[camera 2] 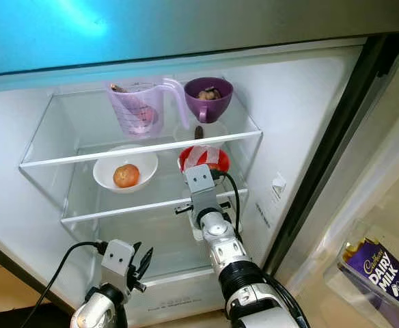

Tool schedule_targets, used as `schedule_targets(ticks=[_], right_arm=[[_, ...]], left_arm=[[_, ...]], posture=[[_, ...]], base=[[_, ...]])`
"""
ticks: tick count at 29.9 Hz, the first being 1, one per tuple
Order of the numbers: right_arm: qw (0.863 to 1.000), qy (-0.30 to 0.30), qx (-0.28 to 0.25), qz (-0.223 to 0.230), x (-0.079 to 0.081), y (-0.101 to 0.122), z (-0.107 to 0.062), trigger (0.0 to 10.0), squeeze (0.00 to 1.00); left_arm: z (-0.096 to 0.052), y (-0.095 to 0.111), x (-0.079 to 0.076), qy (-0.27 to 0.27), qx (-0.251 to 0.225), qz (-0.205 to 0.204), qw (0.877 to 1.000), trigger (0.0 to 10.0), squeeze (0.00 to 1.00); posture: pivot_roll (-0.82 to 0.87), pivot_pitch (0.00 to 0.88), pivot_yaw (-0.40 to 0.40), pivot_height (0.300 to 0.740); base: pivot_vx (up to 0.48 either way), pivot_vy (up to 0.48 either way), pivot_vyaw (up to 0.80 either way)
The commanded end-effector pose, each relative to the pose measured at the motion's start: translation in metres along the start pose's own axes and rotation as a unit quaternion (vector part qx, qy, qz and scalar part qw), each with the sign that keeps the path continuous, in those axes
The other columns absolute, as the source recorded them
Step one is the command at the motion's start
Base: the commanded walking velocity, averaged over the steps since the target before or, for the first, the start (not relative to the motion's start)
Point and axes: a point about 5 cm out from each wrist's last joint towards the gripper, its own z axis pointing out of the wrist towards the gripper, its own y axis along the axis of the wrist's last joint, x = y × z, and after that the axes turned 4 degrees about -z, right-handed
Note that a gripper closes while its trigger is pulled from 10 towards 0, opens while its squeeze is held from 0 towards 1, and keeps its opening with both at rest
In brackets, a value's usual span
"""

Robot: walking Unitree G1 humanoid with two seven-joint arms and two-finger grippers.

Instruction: Restocking fridge

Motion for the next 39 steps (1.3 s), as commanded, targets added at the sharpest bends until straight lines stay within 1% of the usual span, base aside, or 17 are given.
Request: schedule_targets(ticks=[1, 5, 6, 7, 10, 11, 13, 14, 18, 22, 25, 30, 32, 33, 35, 36, 39], right_arm=[[1.000, -0.013, 0.019, -0.003, -0.005, -0.008, 0.000, 10.0, 0.00], [1.000, -0.002, 0.021, -0.011, -0.004, -0.010, 0.000, 10.0, 0.00], [1.000, 0.014, 0.021, -0.011, -0.001, -0.012, -0.001, 10.0, 0.00], [1.000, 0.014, 0.021, -0.011, -0.001, -0.012, -0.001, 10.0, 0.00], [0.997, 0.077, 0.022, 0.004, 0.011, -0.022, -0.007, 10.0, 0.00], [0.997, 0.077, 0.022, 0.004, 0.011, -0.022, -0.007, 10.0, 0.00], [0.992, 0.122, 0.029, -0.003, 0.018, -0.032, -0.013, 10.0, 0.00], [0.990, 0.135, 0.030, -0.005, 0.020, -0.035, -0.015, 10.0, 0.00], [0.977, 0.211, 0.014, -0.010, 0.026, -0.043, -0.026, 10.0, 0.00], [0.972, 0.234, 0.006, -0.005, 0.026, -0.044, -0.031, 10.0, 0.00], [0.963, 0.268, -0.003, -0.007, 0.024, -0.050, -0.039, 10.0, 0.00], [0.961, 0.276, 0.009, -0.012, 0.023, -0.060, -0.043, 10.0, 0.00], [0.960, 0.278, 0.028, -0.021, 0.022, -0.070, -0.047, 10.0, 0.00], [0.960, 0.278, 0.028, -0.021, 0.022, -0.070, -0.047, 10.0, 0.00], [0.960, 0.274, 0.054, -0.033, 0.022, -0.081, -0.049, 10.0, 0.00], [0.960, 0.274, 0.054, -0.033, 0.022, -0.081, -0.049, 10.0, 0.00], [0.962, 0.257, 0.082, -0.035, 0.019, -0.092, -0.051, 10.0, 0.00]], left_arm=[[-0.001, -0.002, 0.000, -0.003, 0.003, 0.003, 1.000, 10.0, 0.00], [-0.001, -0.002, 0.000, -0.003, 0.003, 0.003, 1.000, 10.0, 0.00], [-0.001, -0.001, 0.000, -0.002, 0.002, 0.003, 1.000, 10.0, 0.00], [-0.001, -0.001, 0.000, -0.002, 0.002, 0.003, 1.000, 10.0, 0.00], [-0.002, -0.001, -0.001, -0.003, -0.002, 0.004, 1.000, 10.0, 0.00], [-0.002, -0.001, -0.001, -0.003, -0.002, 0.004, 1.000, 10.0, 0.00], [-0.002, 0.000, -0.001, -0.003, -0.004, 0.004, 1.000, 10.0, 0.00], [-0.002, 0.000, -0.001, -0.003, -0.005, 0.004, 1.000, 10.0, 0.00], [-0.002, 0.001, -0.001, -0.003, -0.007, 0.005, 1.000, 10.0, 0.00], [-0.002, 0.001, -0.001, -0.004, -0.007, 0.005, 1.000, 10.0, 0.00], [-0.001, 0.001, -0.001, -0.004, -0.008, 0.005, 1.000, 10.0, 0.00], [-0.001, 0.002, 0.000, -0.002, -0.008, 0.006, 1.000, 10.0, 0.00], [-0.002, 0.001, 0.001, 0.000, -0.006, 0.006, 1.000, 10.0, 0.00], [-0.002, 0.001, 0.001, 0.000, -0.006, 0.006, 1.000, 10.0, 0.00], [-0.003, -0.002, 0.002, 0.003, 0.001, 0.003, 1.000, 10.0, 0.00], [-0.003, -0.002, 0.002, 0.003, 0.001, 0.003, 1.000, 10.0, 0.00], [-0.005, -0.007, 0.004, 0.007, 0.016, 0.001, 1.000, 10.0, 0.00]], posture=[[-0.03, 0.068, 0.037, 0.545], [-0.03, 0.069, 0.038, 0.545], [-0.03, 0.071, 0.038, 0.545], [-0.03, 0.071, 0.038, 0.545], [-0.03, 0.073, 0.041, 0.545], [-0.03, 0.073, 0.041, 0.545], [-0.04, 0.073, 0.041, 0.545], [-0.04, 0.073, 0.041, 0.545], [-0.04, 0.075, 0.042, 0.545], [-0.04, 0.074, 0.043, 0.545], [-0.04, 0.074, 0.045, 0.545], [-0.04, 0.073, 0.046, 0.545], [-0.03, 0.073, 0.046, 0.545], [-0.03, 0.073, 0.046, 0.545], [-0.03, 0.073, 0.046, 0.545], [-0.03, 0.073, 0.046, 0.545], [-0.03, 0.070, 0.047, 0.550]], base=[[0.000, 0.000, 0.00], [0.000, 0.000, 0.00], [0.000, 0.000, 0.00], [0.000, 0.000, 0.00], [0.000, 0.000, 0.00], [0.000, 0.000, 0.00], [0.000, 0.000, 0.00], [0.000, 0.000, 0.00], [0.000, 0.000, 0.00], [0.000, 0.000, 0.00], [0.000, 0.000, 0.00], [0.000, 0.000, 0.00], [0.000, 0.000, 0.00], [0.000, 0.000, 0.00], [0.000, 0.000, 0.00], [0.000, 0.000, 0.00], [0.000, 0.000, 0.00]])
